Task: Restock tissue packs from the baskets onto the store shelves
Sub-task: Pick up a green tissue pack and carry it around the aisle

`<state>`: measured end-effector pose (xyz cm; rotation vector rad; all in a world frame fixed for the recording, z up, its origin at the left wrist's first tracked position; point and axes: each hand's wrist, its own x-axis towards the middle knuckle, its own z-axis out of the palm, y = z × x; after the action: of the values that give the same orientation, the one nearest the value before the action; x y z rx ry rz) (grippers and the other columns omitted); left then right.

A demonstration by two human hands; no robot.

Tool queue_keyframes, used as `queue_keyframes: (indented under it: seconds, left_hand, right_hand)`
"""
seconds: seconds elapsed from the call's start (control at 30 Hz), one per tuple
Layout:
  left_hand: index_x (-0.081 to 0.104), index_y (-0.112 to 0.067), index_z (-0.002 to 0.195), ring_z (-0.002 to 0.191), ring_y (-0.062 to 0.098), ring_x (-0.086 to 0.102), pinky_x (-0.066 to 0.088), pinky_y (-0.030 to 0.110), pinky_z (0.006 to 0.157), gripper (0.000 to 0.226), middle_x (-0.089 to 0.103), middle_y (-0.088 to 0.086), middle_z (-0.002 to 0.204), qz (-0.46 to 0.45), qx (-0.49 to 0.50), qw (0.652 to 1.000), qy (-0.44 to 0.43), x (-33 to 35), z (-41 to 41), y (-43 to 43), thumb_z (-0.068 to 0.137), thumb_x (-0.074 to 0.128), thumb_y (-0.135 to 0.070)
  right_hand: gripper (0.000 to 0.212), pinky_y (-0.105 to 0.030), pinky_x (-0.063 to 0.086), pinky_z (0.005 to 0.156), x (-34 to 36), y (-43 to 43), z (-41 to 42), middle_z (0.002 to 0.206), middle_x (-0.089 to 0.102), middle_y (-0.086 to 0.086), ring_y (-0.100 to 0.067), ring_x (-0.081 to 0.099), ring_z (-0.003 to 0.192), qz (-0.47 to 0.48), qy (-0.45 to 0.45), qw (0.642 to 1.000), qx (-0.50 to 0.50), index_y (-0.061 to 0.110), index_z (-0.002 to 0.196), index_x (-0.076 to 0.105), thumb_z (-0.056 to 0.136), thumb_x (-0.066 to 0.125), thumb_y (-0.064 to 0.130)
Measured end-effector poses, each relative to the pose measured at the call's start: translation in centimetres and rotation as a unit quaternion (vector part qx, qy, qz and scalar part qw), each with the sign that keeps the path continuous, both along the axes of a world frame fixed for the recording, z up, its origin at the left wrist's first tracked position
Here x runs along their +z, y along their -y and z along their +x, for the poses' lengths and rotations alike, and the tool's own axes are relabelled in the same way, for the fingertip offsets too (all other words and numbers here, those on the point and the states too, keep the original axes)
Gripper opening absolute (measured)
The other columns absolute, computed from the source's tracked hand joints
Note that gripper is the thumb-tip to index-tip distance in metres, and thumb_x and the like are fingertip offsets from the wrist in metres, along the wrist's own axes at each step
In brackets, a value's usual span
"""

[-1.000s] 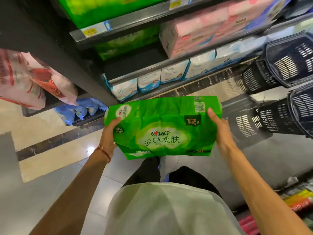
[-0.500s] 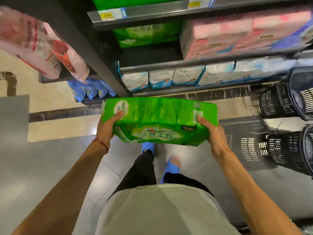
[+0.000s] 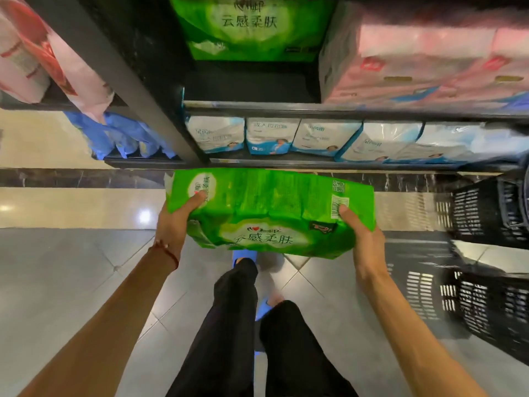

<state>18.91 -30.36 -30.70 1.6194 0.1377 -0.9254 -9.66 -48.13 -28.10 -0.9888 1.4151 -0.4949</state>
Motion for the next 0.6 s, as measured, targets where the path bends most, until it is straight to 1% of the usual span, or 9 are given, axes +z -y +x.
queue_keyframes:
  seconds: [0.07, 0.17, 0.23, 0.33, 0.4, 0.43, 0.47, 0.53, 0.6]
  left_hand:
    - [0.068, -0.019, 0.13, 0.11, 0.022, 0.072, 0.057, 0.04, 0.096, 0.05, 0.076, 0.0, 0.118, 0.005, 0.015, 1.0, 0.01, -4.2, 1.0, 1.6, 0.082, 0.081, -0.029]
    - [0.07, -0.016, 0.128, 0.108, 0.02, 0.072, 0.058, 0.037, 0.093, 0.041, 0.076, 0.0, 0.115, -0.013, 0.035, 0.999, 0.024, -11.3, 2.5, 3.9, 0.088, 0.078, -0.02]
    - [0.072, -0.018, 0.123, 0.106, 0.018, 0.073, 0.058, 0.035, 0.089, 0.037, 0.078, -0.003, 0.111, -0.02, 0.033, 0.999, 0.034, -15.6, 3.3, 5.3, 0.087, 0.079, -0.019]
    - [0.073, -0.025, 0.112, 0.1, 0.012, 0.074, 0.059, 0.032, 0.088, 0.025, 0.078, -0.01, 0.104, -0.038, 0.035, 0.997, 0.056, -21.3, 5.0, 6.8, 0.088, 0.079, -0.019]
    - [0.073, -0.026, 0.111, 0.105, 0.015, 0.073, 0.057, 0.035, 0.093, 0.028, 0.078, -0.007, 0.108, -0.046, 0.031, 0.995, 0.08, -24.7, 6.2, 7.4, 0.085, 0.082, -0.024]
    - [0.074, -0.025, 0.114, 0.107, 0.017, 0.072, 0.057, 0.038, 0.095, 0.032, 0.078, -0.005, 0.111, -0.052, 0.033, 0.994, 0.089, -26.3, 6.7, 7.8, 0.083, 0.083, -0.026]
    - [0.073, -0.022, 0.118, 0.106, 0.018, 0.072, 0.057, 0.039, 0.096, 0.035, 0.077, -0.004, 0.112, -0.061, 0.039, 0.993, 0.096, -27.5, 7.2, 8.1, 0.084, 0.083, -0.025]
    - [0.07, -0.016, 0.128, 0.103, 0.019, 0.072, 0.06, 0.037, 0.089, 0.041, 0.075, 0.0, 0.114, -0.074, 0.056, 0.989, 0.112, -29.3, 7.7, 8.9, 0.088, 0.079, -0.021]
    - [0.068, -0.011, 0.131, 0.107, 0.023, 0.071, 0.061, 0.036, 0.088, 0.047, 0.074, 0.005, 0.118, -0.095, 0.071, 0.984, 0.131, -30.6, 8.1, 9.2, 0.087, 0.08, -0.02]
  right_hand:
    - [0.024, -0.018, 0.053, 0.077, -4.1, 1.6, 1.3, 0.112, 0.079, 0.01, -0.005, 0.074, 0.1, -0.008, 0.002, 1.0, 0.005, 0.03, 0.118, 0.074, 0.094, 0.075, 0.034]
    - [0.039, -0.029, 0.056, 0.088, -11.1, 3.8, 3.2, 0.115, 0.08, 0.006, -0.012, 0.075, 0.106, -0.029, 0.001, 1.0, 0.007, 0.026, 0.124, 0.075, 0.089, 0.081, 0.042]
    - [0.049, -0.034, 0.057, 0.092, -15.9, 5.1, 4.0, 0.115, 0.08, 0.006, -0.016, 0.075, 0.11, -0.042, 0.002, 0.999, 0.001, 0.026, 0.124, 0.076, 0.082, 0.083, 0.049]
    - [0.036, -0.028, 0.058, 0.085, -22.3, 7.0, 5.4, 0.114, 0.081, 0.004, -0.016, 0.076, 0.108, -0.065, 0.025, 0.998, -0.005, 0.024, 0.122, 0.078, 0.09, 0.081, 0.038]
    - [0.027, -0.023, 0.058, 0.08, -25.5, 8.0, 6.3, 0.112, 0.081, 0.006, -0.011, 0.076, 0.105, -0.086, 0.042, 0.995, 0.001, 0.026, 0.117, 0.078, 0.092, 0.08, 0.035]
    - [0.025, -0.023, 0.059, 0.081, -27.0, 8.4, 6.8, 0.11, 0.081, 0.007, -0.011, 0.076, 0.104, -0.097, 0.049, 0.994, 0.004, 0.027, 0.115, 0.078, 0.092, 0.08, 0.036]
    - [0.023, -0.027, 0.06, 0.085, -28.5, 8.8, 7.1, 0.109, 0.081, 0.007, -0.011, 0.076, 0.104, -0.109, 0.054, 0.993, 0.006, 0.028, 0.112, 0.079, 0.091, 0.081, 0.037]
    - [0.021, -0.036, 0.06, 0.096, -30.8, 9.6, 7.7, 0.107, 0.082, 0.007, -0.012, 0.076, 0.105, -0.13, 0.064, 0.989, 0.007, 0.029, 0.106, 0.079, 0.088, 0.084, 0.04]
    - [0.035, -0.043, 0.058, 0.103, -32.4, 10.2, 8.2, 0.109, 0.082, 0.007, -0.013, 0.076, 0.108, -0.15, 0.081, 0.985, 0.013, 0.029, 0.107, 0.081, 0.08, 0.088, 0.049]
